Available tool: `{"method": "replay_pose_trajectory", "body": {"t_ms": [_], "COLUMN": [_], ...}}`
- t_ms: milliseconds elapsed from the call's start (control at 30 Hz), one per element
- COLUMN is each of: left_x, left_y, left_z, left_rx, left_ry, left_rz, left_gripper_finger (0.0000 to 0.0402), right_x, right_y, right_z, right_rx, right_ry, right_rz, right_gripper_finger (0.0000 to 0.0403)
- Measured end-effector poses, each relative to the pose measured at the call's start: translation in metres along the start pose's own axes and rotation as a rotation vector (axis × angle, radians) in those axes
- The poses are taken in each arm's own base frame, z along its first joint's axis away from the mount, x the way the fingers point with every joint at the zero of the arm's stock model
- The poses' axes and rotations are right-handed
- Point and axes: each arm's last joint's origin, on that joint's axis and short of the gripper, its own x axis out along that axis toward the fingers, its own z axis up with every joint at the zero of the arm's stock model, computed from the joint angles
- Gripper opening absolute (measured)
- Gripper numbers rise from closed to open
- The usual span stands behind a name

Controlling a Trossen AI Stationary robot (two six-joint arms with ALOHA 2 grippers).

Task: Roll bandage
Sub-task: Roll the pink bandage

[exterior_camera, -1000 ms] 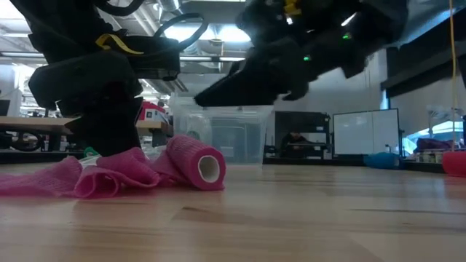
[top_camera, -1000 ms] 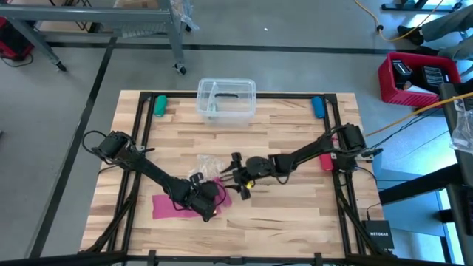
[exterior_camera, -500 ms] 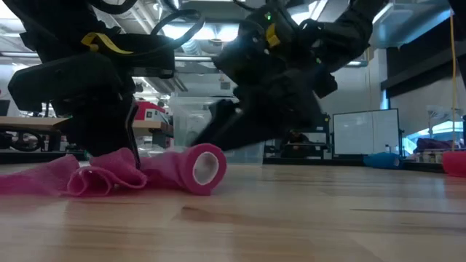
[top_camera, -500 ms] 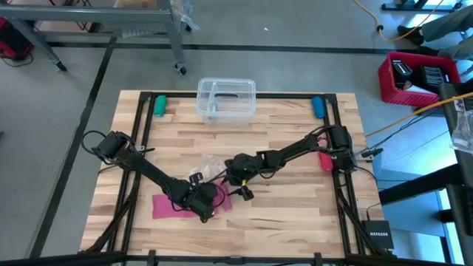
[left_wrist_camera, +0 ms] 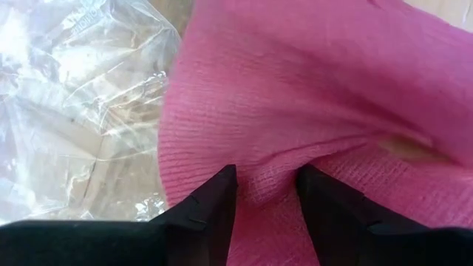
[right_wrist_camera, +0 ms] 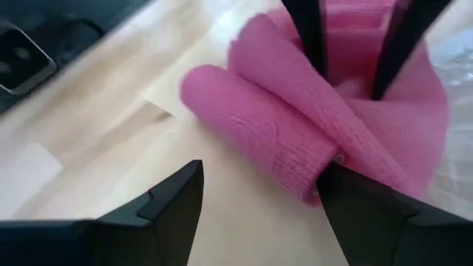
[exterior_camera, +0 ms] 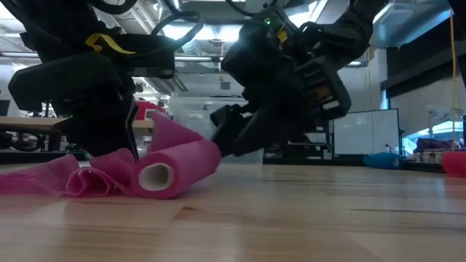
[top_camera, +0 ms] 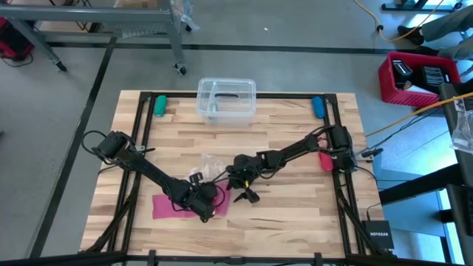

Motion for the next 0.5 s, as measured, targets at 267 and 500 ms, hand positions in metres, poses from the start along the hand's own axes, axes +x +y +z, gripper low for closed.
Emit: {"method": "replay_pose_trajectory", "body": {"t_ms": [267,500], "left_x": [0.000,0.001], "left_y": [0.000,0.001], "left_z": [0.000,0.001], "left_rx": [-0.002,-0.019], "left_ry": [0.001,-0.001], "left_rz": [-0.001,0.001], "left_gripper_finger": [0.0138,0.0138], "right_x": [0.017,0.023], "right_y": [0.009,0.008], "right_z": [-0.004,-0.005], "right_rx": [-0.032,-0.044], "right_ry": [-0.017,-0.051], "right_rz": [-0.015,-0.027], "right_gripper_finger": [0.0259,0.0176]}}
